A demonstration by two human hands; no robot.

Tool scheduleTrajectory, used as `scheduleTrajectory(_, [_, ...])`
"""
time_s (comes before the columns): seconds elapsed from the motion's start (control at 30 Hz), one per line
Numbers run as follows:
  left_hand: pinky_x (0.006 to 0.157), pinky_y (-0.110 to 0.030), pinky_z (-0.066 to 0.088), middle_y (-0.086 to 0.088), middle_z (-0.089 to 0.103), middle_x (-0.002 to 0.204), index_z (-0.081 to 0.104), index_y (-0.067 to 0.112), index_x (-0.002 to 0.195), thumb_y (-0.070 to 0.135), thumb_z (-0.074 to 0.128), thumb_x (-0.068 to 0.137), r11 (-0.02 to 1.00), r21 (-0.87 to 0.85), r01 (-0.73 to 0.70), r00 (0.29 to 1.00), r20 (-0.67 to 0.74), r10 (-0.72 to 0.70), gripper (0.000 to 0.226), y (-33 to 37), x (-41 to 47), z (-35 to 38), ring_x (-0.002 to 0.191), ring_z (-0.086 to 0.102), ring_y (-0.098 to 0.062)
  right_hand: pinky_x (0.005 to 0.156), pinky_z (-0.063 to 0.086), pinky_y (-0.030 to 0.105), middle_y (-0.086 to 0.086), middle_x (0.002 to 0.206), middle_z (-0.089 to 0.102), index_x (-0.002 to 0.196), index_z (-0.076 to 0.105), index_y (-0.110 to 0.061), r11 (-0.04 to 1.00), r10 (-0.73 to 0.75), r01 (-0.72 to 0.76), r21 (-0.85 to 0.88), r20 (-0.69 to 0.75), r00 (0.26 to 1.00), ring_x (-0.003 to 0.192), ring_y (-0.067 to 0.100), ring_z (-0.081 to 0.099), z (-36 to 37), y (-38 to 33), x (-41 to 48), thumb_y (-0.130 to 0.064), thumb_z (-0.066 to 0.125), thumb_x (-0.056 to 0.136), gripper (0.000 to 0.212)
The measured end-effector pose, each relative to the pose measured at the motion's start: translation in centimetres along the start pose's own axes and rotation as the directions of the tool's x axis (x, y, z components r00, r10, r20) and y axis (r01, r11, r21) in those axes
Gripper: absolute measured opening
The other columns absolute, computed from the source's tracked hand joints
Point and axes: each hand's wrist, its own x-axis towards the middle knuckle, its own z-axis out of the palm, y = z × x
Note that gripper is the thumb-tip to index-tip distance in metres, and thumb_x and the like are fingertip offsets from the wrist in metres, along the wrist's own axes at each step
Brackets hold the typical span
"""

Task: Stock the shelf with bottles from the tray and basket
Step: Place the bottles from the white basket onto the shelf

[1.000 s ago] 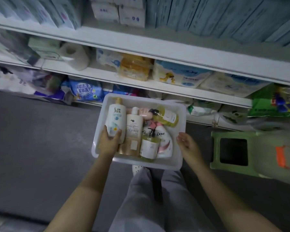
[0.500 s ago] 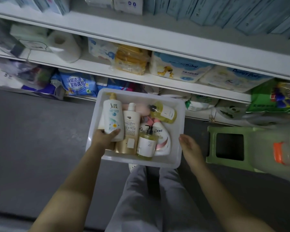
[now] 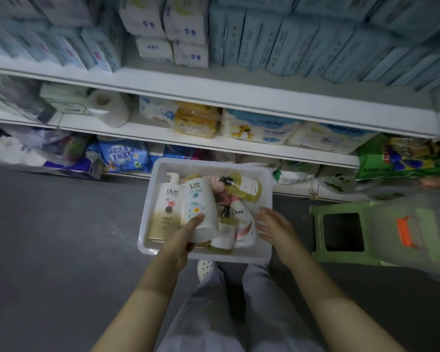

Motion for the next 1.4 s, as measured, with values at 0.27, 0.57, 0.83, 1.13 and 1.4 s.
scheduleTrajectory(0.27, [0.087,-0.041,0.056,-0.006,0.069,0.112,0.052,0.011,0.116,0.042,0.086,0.064,0.941,0.239,-0.238,0.948,0.266,0.172,0.069,1.7,-7.0,5.5,0.101,0.067,-0.022,0.083,0.056,0.039,0.011,0.112,0.072,0.120,0.062,-0.015,0.962,-0.116,0.062,0.267,0.192,0.975,0.103,0.027,0.069,1.6,-5.4,-4.5,-0.034,0.056,0.096,0.031])
scheduleTrajectory(0.57, [0.077,-0.036,0.056,-0.007,0.065,0.111,0.055,0.017,0.114,0.057,0.068,0.077,0.762,0.348,-0.546,0.770,0.567,0.293,0.056,9.8,-12.5,10.4,0.100,0.064,-0.021,0.092,0.053,0.044,0.015,0.115,0.070,0.126,0.058,-0.005,0.817,-0.431,0.379,0.435,0.024,0.902,0.103,0.027,0.069,-2.1,-12.3,-10.2,-0.023,0.058,0.094,0.036])
scheduleTrajectory(0.83, [0.083,-0.028,0.055,-0.008,0.073,0.108,0.063,0.010,0.120,0.037,0.071,0.084,0.652,0.193,-0.733,0.564,0.709,0.423,0.046,14.5,-15.2,14.8,0.098,0.070,-0.021,0.097,0.051,0.042,0.011,0.122,0.068,0.131,0.055,-0.012,0.724,-0.641,0.613,0.316,-0.020,0.767,0.111,0.027,0.065,-4.4,-18.9,-13.8,-0.018,0.054,0.096,0.035])
scheduleTrajectory(1.13, [0.090,-0.032,0.054,-0.013,0.067,0.115,0.062,0.016,0.119,0.034,0.073,0.076,0.570,0.122,-0.813,0.449,0.755,0.478,0.048,19.5,-17.2,20.0,0.105,0.066,-0.026,0.087,0.055,0.035,0.009,0.120,0.069,0.128,0.055,-0.011,0.570,-0.800,0.783,0.249,-0.051,0.598,0.110,0.027,0.065,-7.4,-25.7,-15.2,-0.020,0.070,0.079,0.053])
scheduleTrajectory(1.4, [0.088,-0.024,0.054,0.003,0.068,0.121,0.055,0.016,0.132,0.016,0.070,0.087,0.360,0.049,-0.932,0.260,0.783,0.566,0.047,26.0,-18.6,27.7,0.109,0.065,-0.010,0.088,0.054,0.032,0.000,0.120,0.069,0.134,0.050,-0.018,0.411,-0.911,0.901,0.137,0.088,0.402,0.114,0.019,0.064,-12.2,-35.5,-15.2,-0.011,0.069,0.077,0.061])
